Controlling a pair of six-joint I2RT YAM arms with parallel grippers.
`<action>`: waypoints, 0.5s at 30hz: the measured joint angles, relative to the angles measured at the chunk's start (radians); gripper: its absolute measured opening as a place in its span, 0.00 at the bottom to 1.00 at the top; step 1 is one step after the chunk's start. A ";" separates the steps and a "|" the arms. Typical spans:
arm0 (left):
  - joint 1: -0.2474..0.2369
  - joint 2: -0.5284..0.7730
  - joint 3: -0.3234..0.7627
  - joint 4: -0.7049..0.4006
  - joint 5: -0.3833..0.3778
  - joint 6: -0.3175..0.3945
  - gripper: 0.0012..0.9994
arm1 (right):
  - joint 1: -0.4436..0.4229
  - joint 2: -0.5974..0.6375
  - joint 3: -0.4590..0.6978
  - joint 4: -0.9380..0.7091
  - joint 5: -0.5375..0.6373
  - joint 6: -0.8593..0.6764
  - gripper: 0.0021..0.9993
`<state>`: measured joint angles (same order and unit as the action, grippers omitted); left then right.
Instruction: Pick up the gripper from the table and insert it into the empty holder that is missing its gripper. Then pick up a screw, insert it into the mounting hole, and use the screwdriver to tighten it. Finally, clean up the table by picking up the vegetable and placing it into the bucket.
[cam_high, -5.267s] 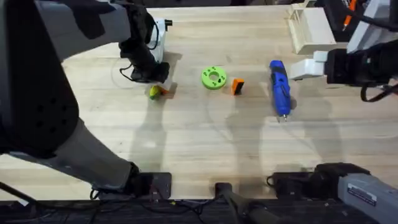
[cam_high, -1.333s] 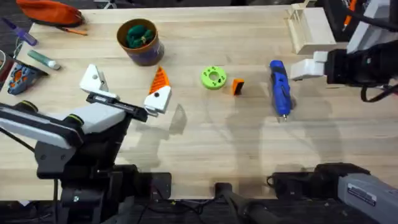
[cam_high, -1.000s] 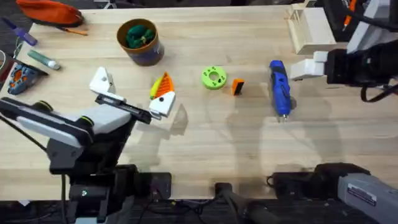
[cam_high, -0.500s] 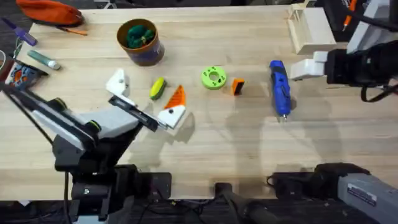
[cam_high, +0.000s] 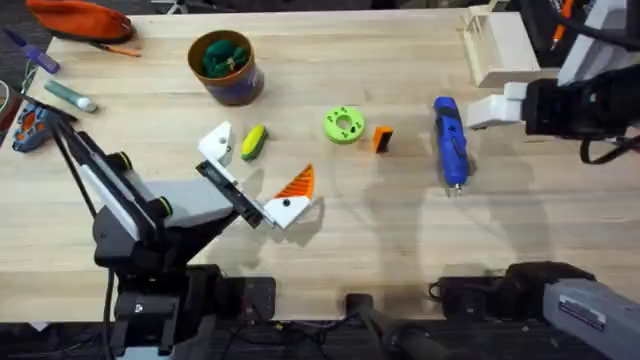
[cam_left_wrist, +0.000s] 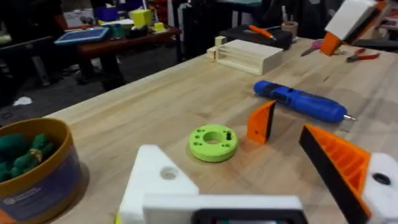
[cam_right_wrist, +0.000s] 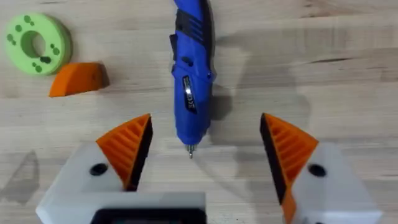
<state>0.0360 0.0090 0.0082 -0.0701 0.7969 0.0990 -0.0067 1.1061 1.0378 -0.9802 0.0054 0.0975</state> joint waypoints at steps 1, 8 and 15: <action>0.000 0.000 0.000 -0.001 0.011 0.000 0.99 | 0.000 0.000 0.000 0.000 0.000 0.000 0.99; 0.000 0.000 0.001 -0.015 0.113 0.000 0.99 | 0.000 0.000 0.000 0.000 0.000 0.000 0.99; 0.000 0.000 0.003 -0.042 0.277 0.003 0.99 | 0.000 0.000 0.000 0.000 0.000 0.000 0.99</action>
<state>0.0360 0.0090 0.0113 -0.1118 1.0734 0.1020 -0.0067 1.1061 1.0378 -0.9802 0.0055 0.0975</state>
